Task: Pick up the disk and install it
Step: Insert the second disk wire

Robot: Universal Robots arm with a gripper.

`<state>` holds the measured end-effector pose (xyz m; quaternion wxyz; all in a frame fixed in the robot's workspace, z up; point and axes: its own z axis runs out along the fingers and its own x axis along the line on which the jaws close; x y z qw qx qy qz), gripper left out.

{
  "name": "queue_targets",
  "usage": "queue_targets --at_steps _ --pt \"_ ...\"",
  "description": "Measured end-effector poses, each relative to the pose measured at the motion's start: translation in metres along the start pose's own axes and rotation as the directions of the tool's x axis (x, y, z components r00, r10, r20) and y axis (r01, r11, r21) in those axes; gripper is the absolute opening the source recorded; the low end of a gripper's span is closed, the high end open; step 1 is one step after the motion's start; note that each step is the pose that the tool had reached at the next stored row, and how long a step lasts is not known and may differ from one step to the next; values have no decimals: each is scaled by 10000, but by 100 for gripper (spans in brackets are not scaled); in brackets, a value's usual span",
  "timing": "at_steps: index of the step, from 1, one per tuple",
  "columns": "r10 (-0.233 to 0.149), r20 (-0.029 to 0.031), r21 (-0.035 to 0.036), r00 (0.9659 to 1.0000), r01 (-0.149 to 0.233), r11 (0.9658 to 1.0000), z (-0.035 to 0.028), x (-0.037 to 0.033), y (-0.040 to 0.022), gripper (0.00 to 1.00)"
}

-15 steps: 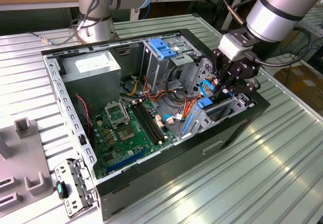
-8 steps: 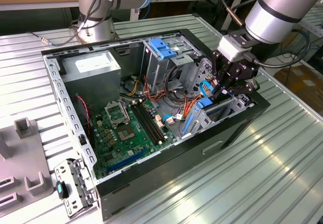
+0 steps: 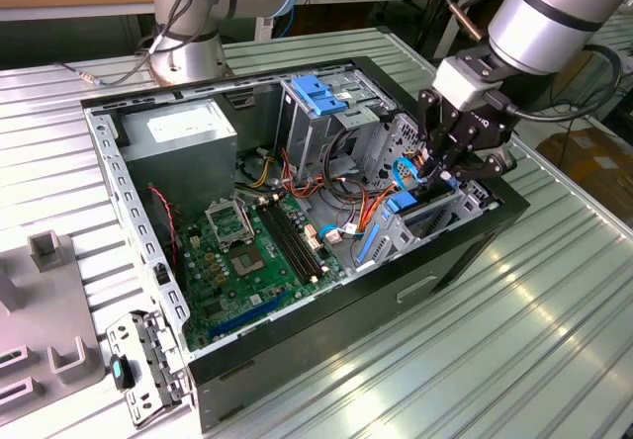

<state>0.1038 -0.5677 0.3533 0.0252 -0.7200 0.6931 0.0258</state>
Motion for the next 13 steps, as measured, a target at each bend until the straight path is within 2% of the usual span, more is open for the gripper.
queue_targets --at_steps 1,2,4,5,13 --pt "0 -1 0 10000 0 10000 0 0 0 24" --pt "0 -4 0 10000 0 10000 -1 -1 0 15" --pt "0 -8 -1 10000 0 10000 -2 0 0 15" --pt "-1 -8 -1 10000 1 10000 -2 0 0 11" --pt "0 -19 -1 10000 0 10000 -2 0 0 11"
